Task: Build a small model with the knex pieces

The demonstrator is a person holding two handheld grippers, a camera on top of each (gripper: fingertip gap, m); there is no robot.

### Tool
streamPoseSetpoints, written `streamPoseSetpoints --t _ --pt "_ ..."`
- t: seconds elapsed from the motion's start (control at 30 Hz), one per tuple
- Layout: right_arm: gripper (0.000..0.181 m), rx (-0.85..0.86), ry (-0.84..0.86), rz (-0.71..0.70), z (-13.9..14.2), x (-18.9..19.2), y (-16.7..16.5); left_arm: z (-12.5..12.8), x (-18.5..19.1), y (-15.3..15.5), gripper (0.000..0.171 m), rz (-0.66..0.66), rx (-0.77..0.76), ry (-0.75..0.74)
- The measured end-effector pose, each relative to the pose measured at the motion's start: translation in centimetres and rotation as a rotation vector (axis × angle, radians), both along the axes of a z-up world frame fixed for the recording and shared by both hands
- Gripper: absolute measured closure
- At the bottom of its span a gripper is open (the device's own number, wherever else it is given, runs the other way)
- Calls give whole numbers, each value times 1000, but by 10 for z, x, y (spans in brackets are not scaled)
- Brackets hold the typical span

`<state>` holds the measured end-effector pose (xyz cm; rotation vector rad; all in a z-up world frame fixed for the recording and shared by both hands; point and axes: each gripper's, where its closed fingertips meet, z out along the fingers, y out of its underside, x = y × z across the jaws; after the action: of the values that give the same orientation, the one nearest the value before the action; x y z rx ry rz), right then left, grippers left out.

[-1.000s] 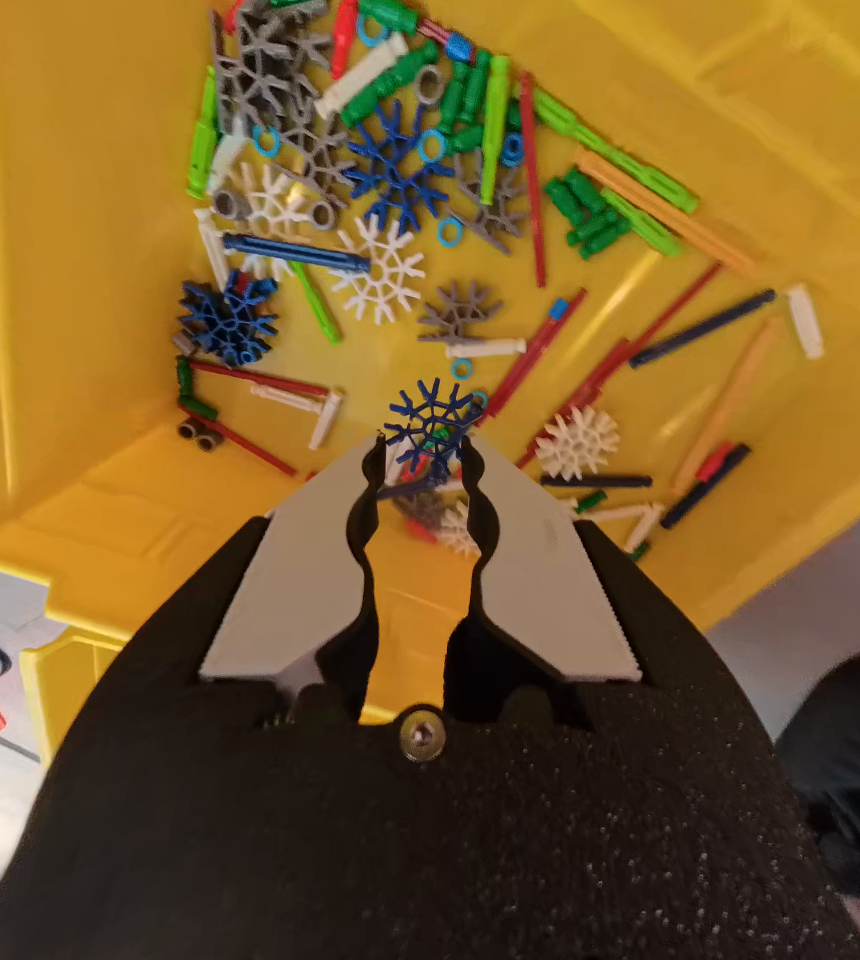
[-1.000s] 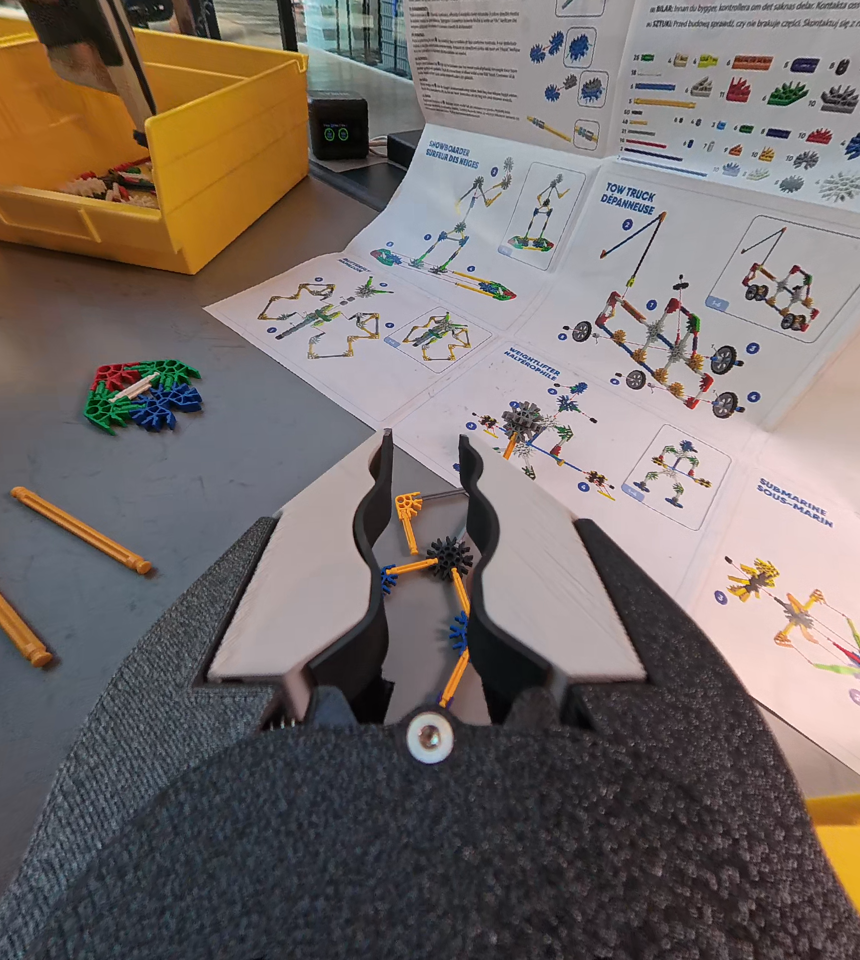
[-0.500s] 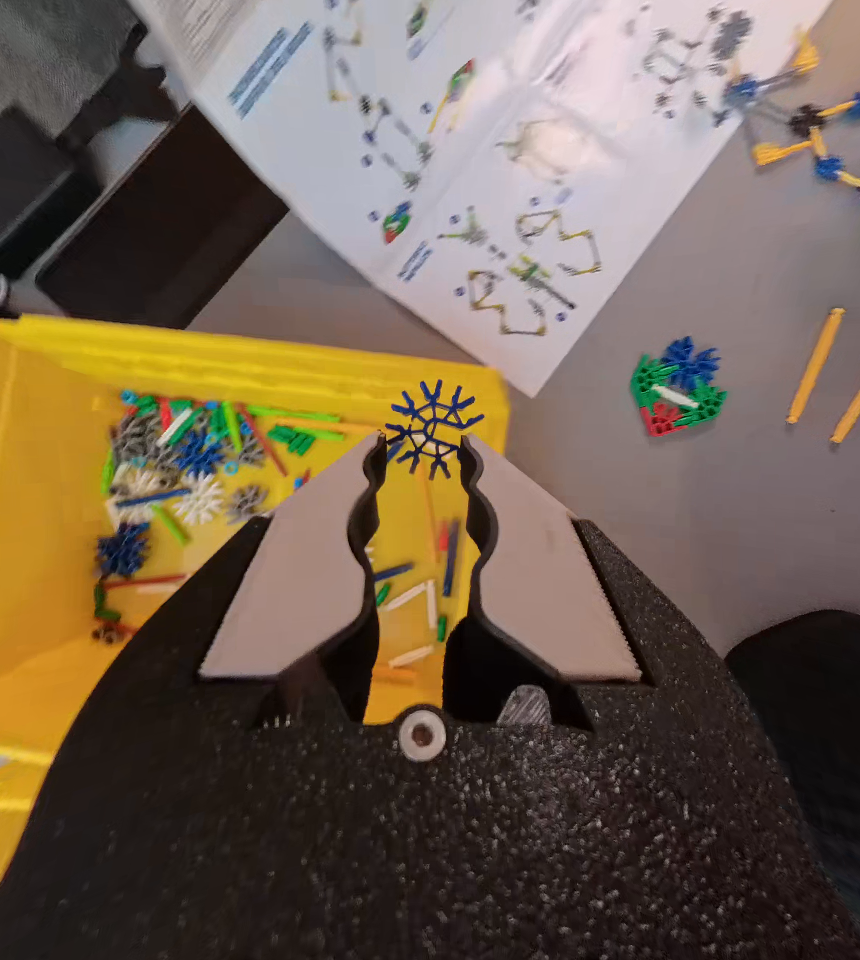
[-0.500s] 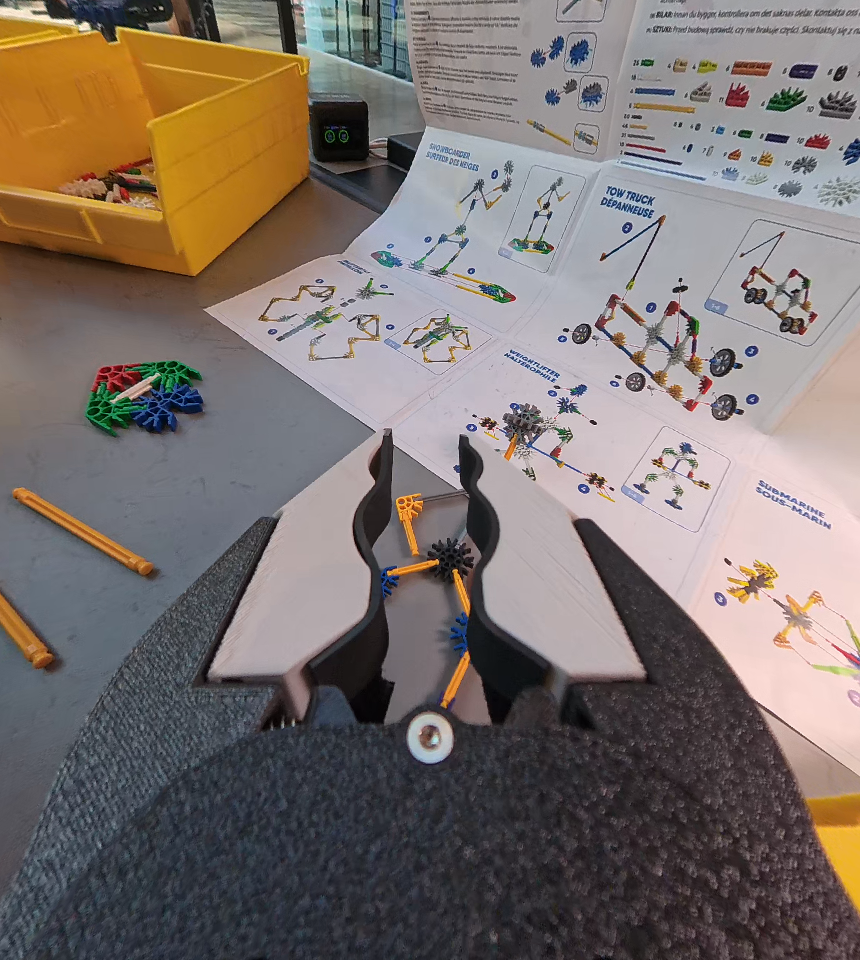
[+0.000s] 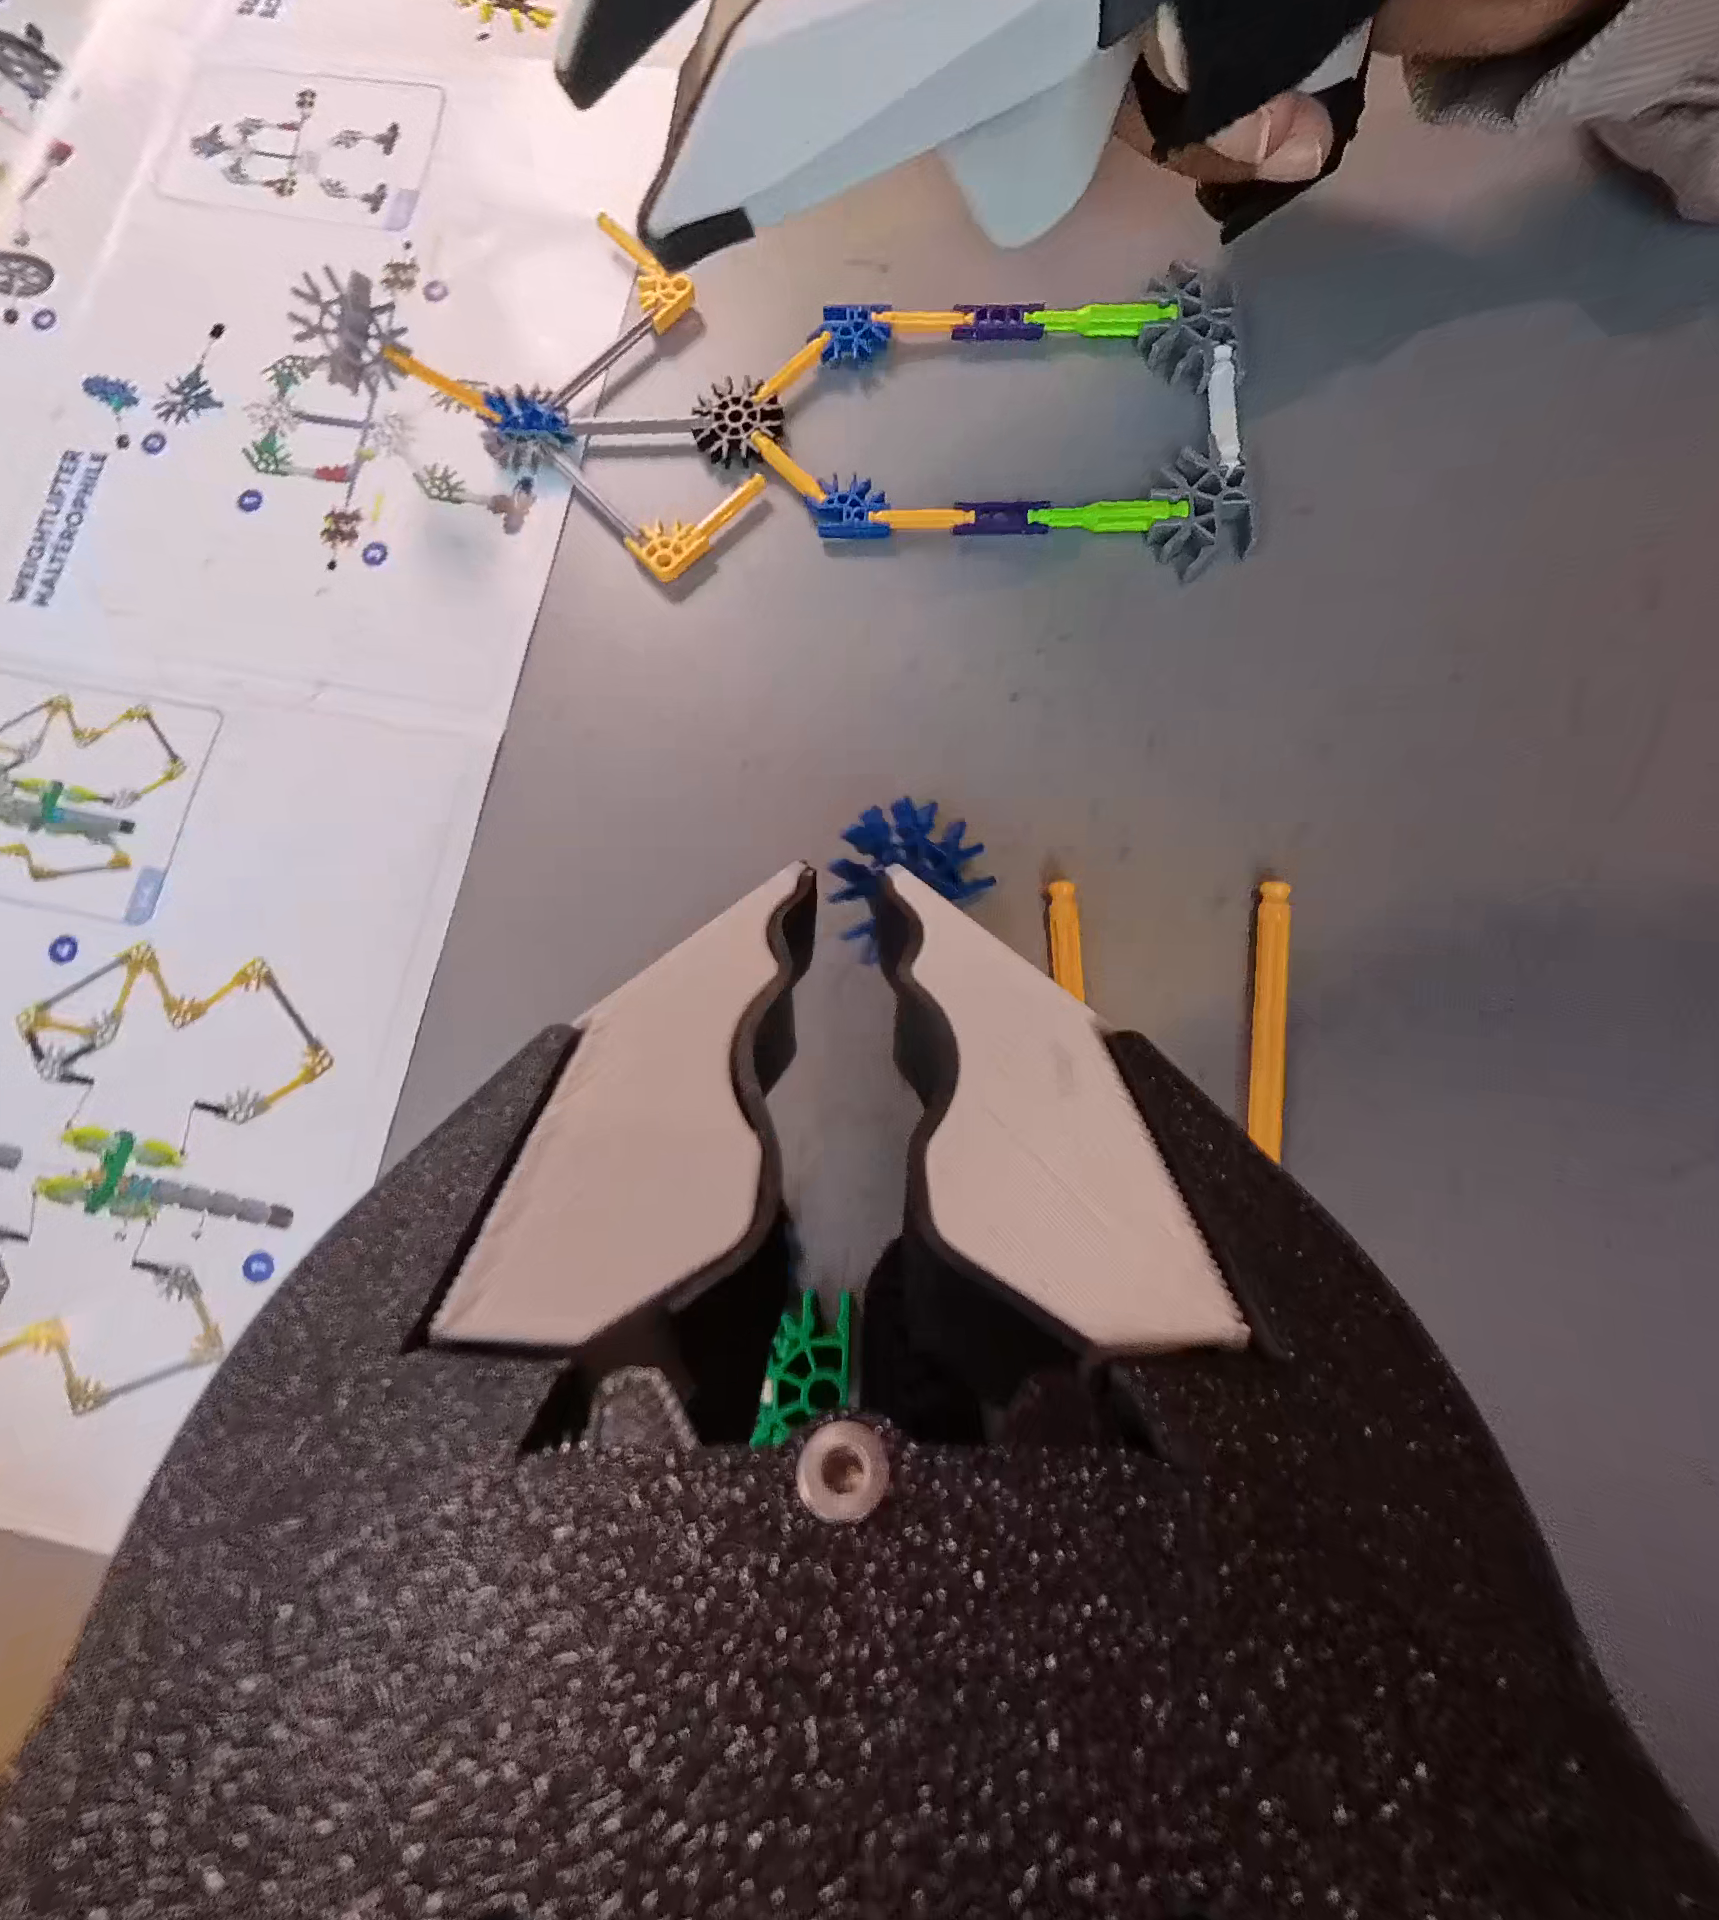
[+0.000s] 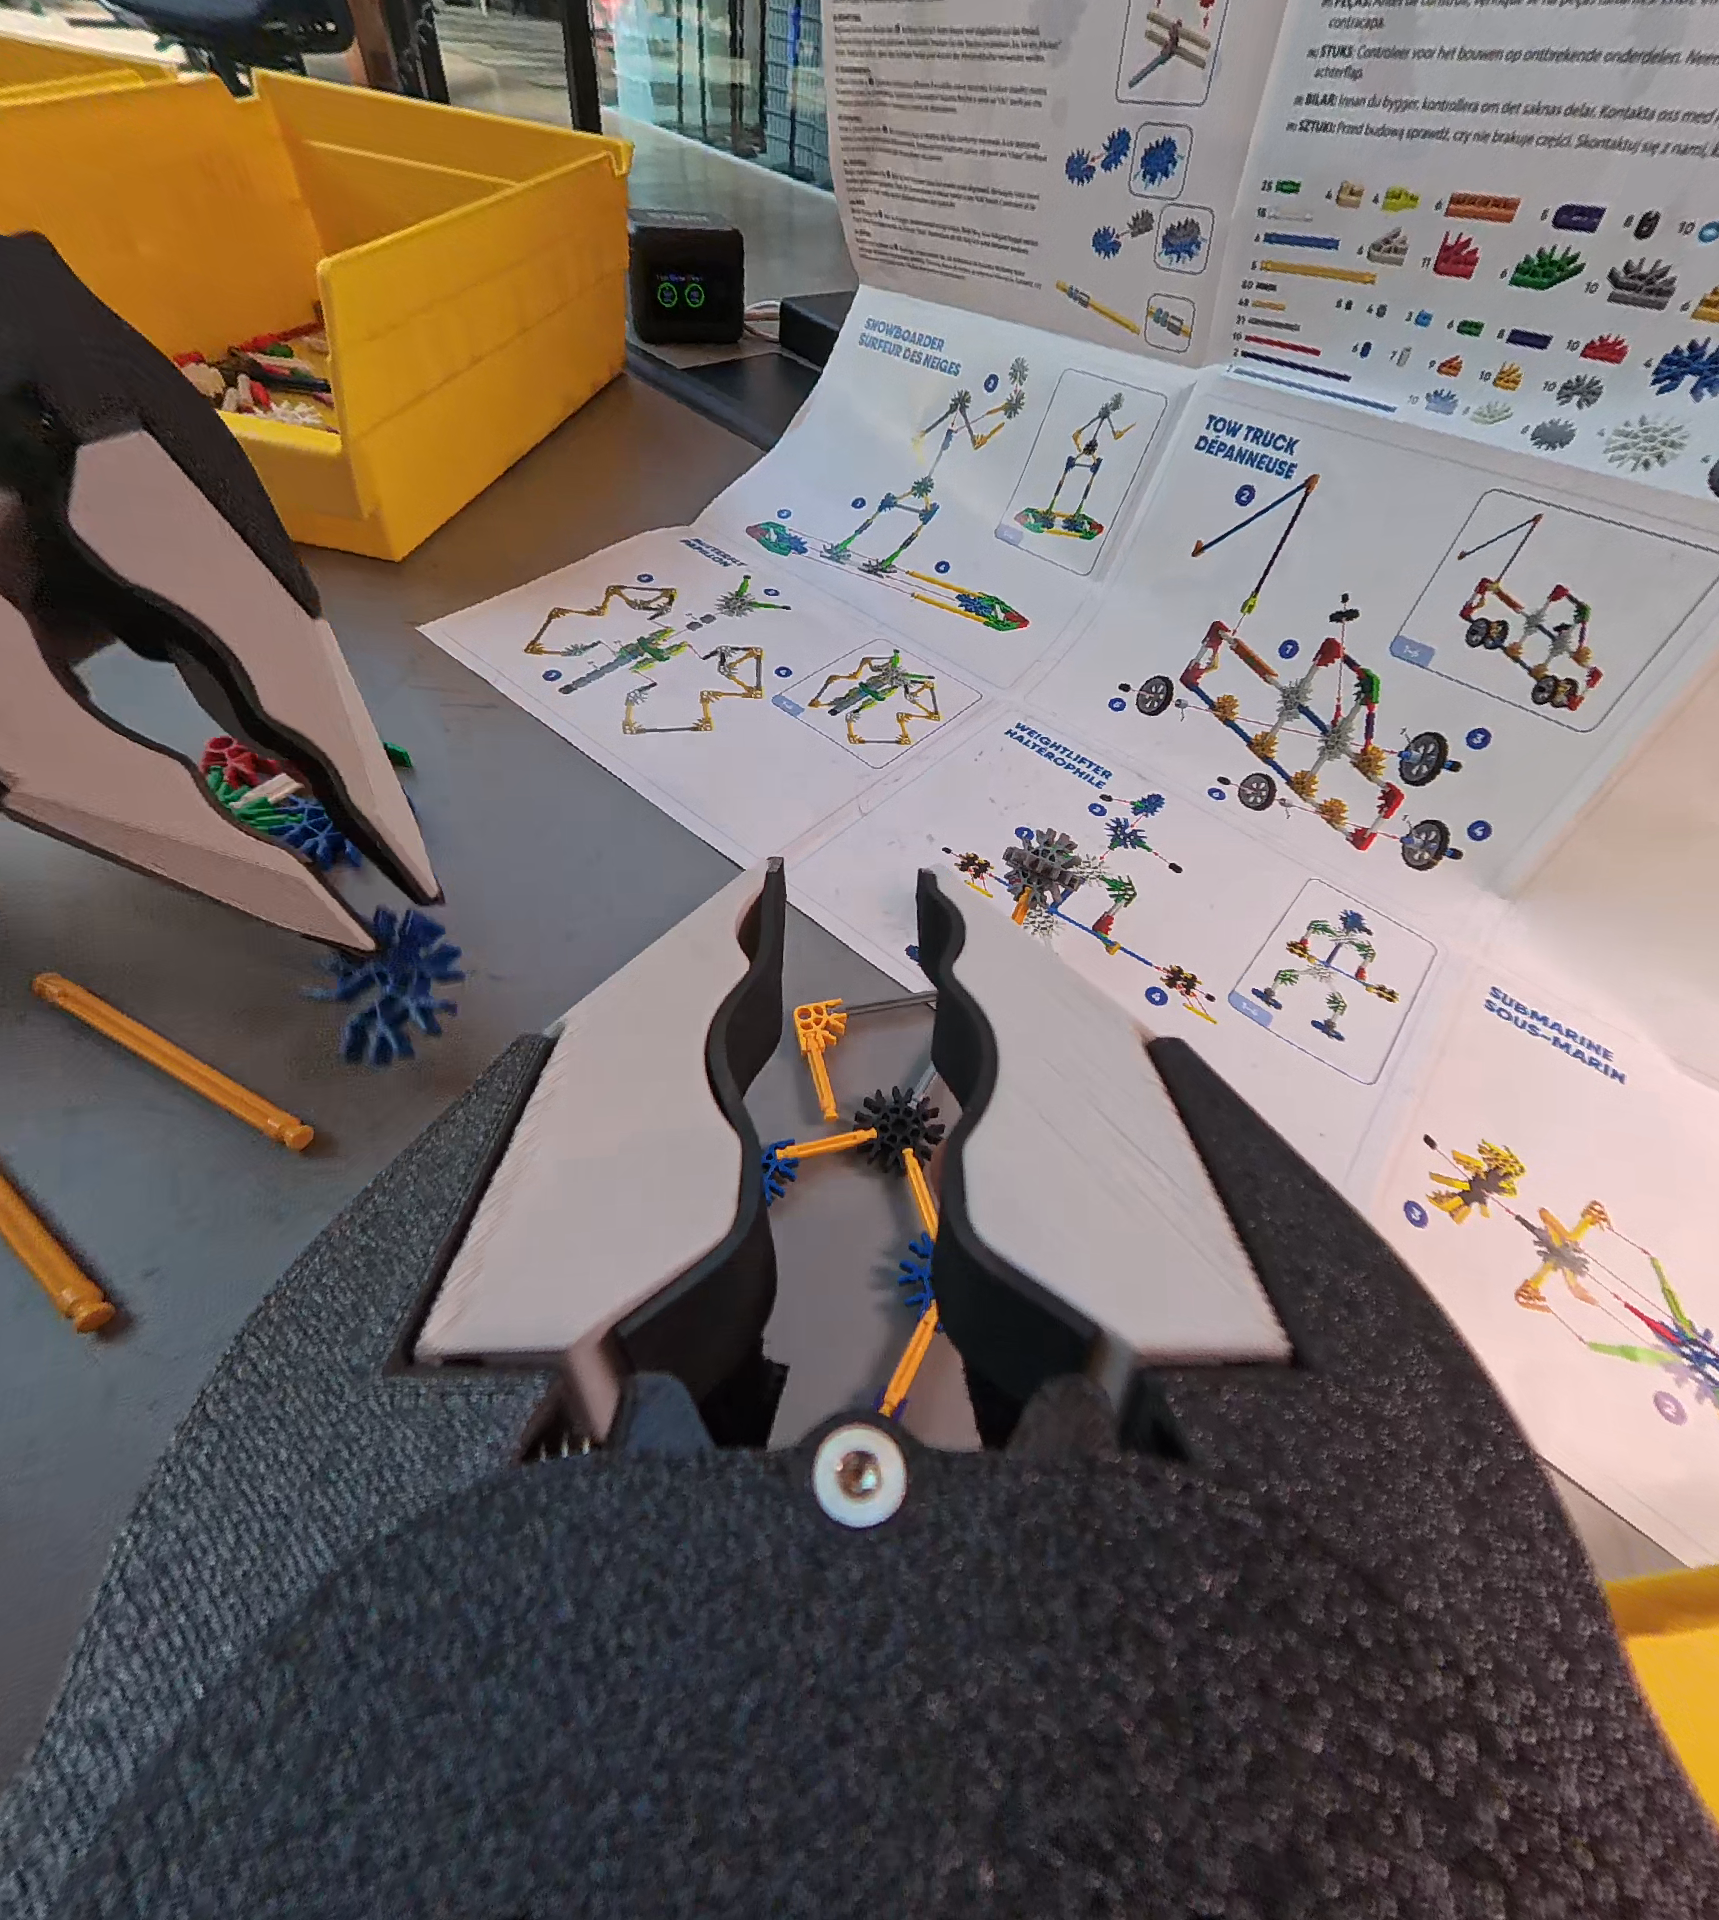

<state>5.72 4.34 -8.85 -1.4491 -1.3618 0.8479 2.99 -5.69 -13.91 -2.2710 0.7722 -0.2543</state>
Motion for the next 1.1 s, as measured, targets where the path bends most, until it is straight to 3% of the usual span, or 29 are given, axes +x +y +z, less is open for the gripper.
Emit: streamPoseSetpoints --t 0.2,0.47,0.7,0.87,1.0,1.1 --pt "157 17 -6 2 0 1 0 -19 12 23 160 -41 -9 127" --pt "157 12 -15 11 -5 0 -2 -5 -3 16 151 30 -3 10" --pt "157 26 -3 -19 2 4 9 -15 14 -12 145 -8 -64 -50" --pt "157 -28 27 -43 6 8 19 -21 23 -15 146 8 -54 -85" --pt "157 -39 13 -12 2 5 10 -25 12 -7 154 51 -19 -12" --pt "156 -22 -71 107 -11 1 -14 -11 7 -10 153 52 7 -63"
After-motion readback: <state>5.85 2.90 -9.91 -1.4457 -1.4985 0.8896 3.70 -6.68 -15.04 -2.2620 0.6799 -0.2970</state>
